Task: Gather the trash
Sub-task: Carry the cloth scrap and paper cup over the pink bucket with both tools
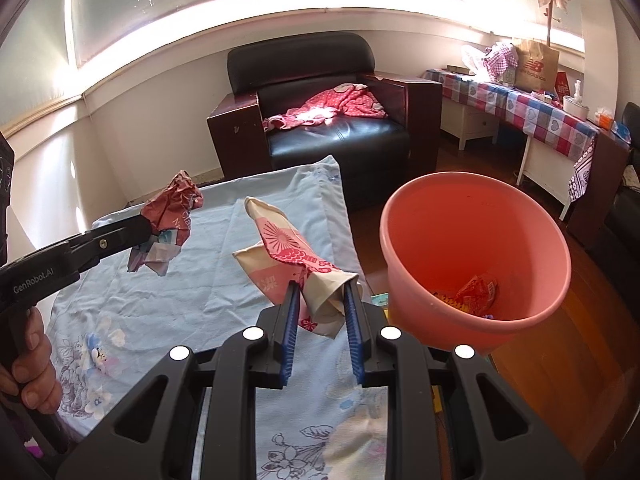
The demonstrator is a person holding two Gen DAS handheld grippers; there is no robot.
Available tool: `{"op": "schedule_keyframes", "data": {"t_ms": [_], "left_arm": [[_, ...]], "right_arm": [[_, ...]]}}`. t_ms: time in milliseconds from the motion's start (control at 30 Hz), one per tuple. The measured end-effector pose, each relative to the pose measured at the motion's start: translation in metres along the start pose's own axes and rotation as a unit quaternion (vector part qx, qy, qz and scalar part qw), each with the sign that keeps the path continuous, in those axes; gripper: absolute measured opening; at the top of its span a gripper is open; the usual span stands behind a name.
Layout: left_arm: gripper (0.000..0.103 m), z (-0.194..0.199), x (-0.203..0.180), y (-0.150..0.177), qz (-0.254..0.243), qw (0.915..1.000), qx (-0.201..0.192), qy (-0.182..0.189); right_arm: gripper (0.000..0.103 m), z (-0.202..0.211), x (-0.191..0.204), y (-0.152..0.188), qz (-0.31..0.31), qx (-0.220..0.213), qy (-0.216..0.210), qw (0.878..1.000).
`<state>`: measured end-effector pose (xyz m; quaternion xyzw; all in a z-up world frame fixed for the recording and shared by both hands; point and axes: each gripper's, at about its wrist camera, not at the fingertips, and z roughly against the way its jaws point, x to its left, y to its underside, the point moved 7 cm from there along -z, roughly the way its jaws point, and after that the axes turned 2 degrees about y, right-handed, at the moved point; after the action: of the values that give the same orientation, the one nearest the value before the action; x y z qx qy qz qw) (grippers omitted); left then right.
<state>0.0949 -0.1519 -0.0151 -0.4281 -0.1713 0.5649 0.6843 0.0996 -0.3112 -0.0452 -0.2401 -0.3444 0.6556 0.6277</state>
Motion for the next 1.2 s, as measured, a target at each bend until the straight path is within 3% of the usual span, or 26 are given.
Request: {"op": "schedule_keyframes", "data": {"t_ms": [1200], "left_arm": [[0.021,-0.073,-0.097,-0.028,-0.065,0.9961,-0.01,0.059]], "right_arm": [[0.023,-0.002,-0.088,-0.008,-0.076,-0.015,0.077,0.994]]}}
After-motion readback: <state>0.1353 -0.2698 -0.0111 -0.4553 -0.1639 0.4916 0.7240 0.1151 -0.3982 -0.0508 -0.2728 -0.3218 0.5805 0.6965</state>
